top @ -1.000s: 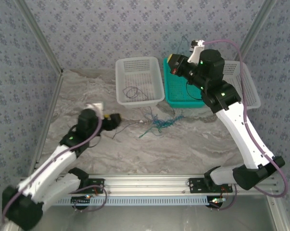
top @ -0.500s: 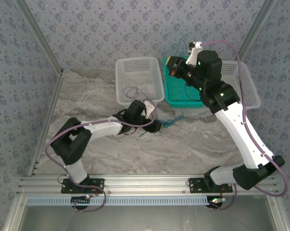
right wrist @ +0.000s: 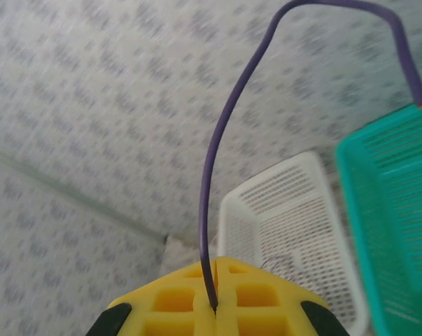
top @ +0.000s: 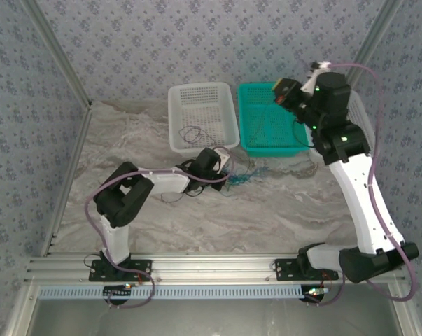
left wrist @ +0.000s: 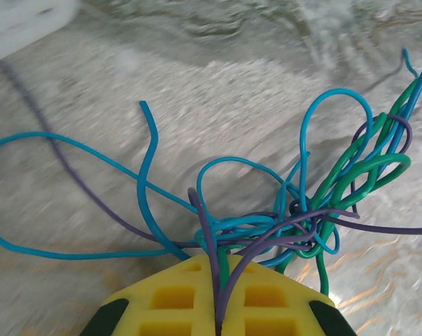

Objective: Untangle the cables

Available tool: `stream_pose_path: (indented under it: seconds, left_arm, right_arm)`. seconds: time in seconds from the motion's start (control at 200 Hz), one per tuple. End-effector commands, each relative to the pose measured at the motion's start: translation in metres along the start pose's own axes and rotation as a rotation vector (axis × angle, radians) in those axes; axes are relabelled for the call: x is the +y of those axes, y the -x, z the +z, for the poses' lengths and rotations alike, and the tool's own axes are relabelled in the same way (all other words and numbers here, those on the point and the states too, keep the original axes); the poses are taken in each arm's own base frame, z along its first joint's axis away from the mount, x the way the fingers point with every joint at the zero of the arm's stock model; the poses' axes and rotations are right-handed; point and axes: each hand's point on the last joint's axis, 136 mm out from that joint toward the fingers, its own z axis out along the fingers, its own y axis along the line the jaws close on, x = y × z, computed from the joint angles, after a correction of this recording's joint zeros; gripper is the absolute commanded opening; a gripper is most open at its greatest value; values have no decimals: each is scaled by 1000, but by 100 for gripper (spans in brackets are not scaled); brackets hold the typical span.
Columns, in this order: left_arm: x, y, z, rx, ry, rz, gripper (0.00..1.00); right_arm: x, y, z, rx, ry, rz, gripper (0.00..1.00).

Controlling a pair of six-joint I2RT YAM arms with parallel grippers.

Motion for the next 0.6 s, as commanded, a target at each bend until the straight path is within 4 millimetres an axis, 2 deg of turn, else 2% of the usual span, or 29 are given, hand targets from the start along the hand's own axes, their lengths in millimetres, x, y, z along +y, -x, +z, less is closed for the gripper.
stream_pose_path:
  seconds: [0.0, 0.075, 0.1, 0.16, 0.235, 0.285, 0.37, 0.415, 0.495, 0.545, 0.595]
  left_arm:
    - [60, -26, -35, 55, 240, -110, 0]
    - [94, -44, -65, 73, 369, -179, 0]
    - [104, -52, -75, 79, 409, -201, 0]
    - [126, -68, -96, 88, 481, -251, 0]
    - [149, -87, -115, 105, 535, -314, 0]
    - [158, -96, -122, 119, 545, -345, 0]
    - [161, -98, -127, 116, 554, -351, 0]
    - [162, -96, -128, 113, 559, -356, 0]
    - [155, -85, -127, 89, 517, -356, 0]
    - [147, -75, -126, 50, 467, -358, 0]
    - [135, -60, -128, -1, 399, -343, 0]
  right_arm:
    - [-51, 37, -42, -141, -154, 132, 0]
    - [-100, 65, -73, -265, -294, 208, 0]
    - [-120, 68, -84, -289, -358, 240, 0]
    - [-154, 79, -109, -370, -442, 315, 0]
    - [-189, 84, -133, -450, -523, 388, 0]
    - [-202, 86, -141, -479, -553, 399, 0]
    - [-212, 75, -134, -449, -560, 399, 0]
    - [-217, 62, -125, -406, -560, 400, 0]
    - [-204, 49, -100, -330, -479, 330, 0]
    - [-193, 30, -82, -252, -447, 268, 0]
    - [-186, -3, -62, -150, -441, 192, 0]
